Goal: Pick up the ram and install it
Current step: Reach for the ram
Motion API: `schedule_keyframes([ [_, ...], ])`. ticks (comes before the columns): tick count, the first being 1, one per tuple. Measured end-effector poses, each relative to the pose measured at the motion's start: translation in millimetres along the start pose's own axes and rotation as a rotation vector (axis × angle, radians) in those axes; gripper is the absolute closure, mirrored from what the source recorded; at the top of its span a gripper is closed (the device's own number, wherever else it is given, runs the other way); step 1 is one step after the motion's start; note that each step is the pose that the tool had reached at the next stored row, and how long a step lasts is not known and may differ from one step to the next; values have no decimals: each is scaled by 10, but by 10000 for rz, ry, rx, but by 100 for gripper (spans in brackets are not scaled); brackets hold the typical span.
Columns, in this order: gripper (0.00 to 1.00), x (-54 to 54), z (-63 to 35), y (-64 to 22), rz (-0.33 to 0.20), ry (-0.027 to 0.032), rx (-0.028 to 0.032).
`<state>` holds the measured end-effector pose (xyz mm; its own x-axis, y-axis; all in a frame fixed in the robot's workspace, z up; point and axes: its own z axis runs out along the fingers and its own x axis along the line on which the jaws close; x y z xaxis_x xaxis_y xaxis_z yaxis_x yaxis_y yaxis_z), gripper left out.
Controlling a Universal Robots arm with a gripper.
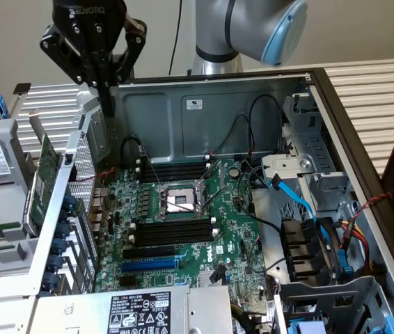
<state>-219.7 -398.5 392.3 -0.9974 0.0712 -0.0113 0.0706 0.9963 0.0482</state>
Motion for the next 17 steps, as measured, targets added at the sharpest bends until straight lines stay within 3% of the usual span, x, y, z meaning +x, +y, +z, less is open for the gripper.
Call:
schedule_keyframes([
  [17,90,771,2,-50,0,-1,0],
])
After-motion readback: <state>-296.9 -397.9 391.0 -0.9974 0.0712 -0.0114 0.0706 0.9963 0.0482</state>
